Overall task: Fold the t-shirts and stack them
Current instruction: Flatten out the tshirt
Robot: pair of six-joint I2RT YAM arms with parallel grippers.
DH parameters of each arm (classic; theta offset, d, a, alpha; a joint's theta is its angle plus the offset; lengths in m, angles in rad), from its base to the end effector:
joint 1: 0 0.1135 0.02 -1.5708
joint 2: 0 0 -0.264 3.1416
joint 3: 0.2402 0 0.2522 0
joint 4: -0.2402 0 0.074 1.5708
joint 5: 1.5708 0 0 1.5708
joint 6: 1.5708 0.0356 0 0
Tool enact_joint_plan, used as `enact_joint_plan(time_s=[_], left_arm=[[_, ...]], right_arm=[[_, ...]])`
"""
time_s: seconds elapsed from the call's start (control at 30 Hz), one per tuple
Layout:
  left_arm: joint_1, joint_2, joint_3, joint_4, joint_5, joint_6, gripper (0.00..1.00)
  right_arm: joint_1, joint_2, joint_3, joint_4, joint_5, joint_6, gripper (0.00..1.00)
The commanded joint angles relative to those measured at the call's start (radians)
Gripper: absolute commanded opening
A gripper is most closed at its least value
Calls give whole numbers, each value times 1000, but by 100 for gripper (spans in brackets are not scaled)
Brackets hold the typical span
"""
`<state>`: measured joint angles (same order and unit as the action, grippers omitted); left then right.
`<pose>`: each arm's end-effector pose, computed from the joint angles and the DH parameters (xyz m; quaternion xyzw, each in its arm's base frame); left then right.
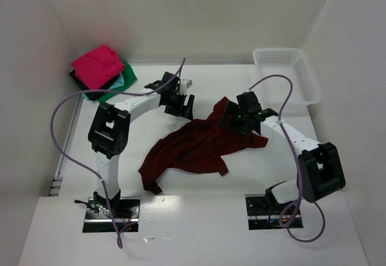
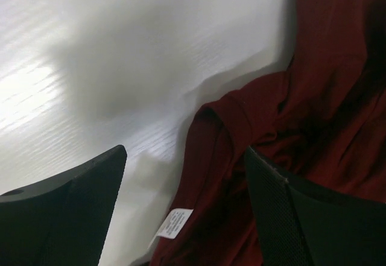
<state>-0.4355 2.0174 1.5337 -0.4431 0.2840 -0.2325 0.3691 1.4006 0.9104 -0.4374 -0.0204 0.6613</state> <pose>0.3981 -0.1962 0.2043 0.1397 0.9297 -0.2295 0.2520 0.2659 0.1036 0.2236 0.1349 0.9390 0.1641 0.2703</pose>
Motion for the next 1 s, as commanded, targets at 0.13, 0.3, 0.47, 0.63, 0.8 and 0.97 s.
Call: enact_joint_plan(time_s=[0.13, 0.3, 0.47, 0.63, 0.8, 0.97], left_arm=[[-17, 70, 63, 32, 193, 47, 84], [-37, 90, 83, 32, 225, 47, 75], [-48, 126, 104, 12, 221, 47, 72], [-48, 135, 126, 0, 193, 47, 56], [-48, 168, 161, -9, 202, 27, 32], [-48, 158, 171, -9, 100, -50, 0]], right_arm=[[-42, 31, -13, 25, 39, 18, 94], [-42, 83, -1, 34, 39, 18, 87], [-42, 136, 34, 43, 39, -2, 81], [-42, 158, 44, 43, 39, -2, 61], [-42, 149, 62, 34, 51, -2, 33], [-53, 129, 96, 25, 60, -14, 21]])
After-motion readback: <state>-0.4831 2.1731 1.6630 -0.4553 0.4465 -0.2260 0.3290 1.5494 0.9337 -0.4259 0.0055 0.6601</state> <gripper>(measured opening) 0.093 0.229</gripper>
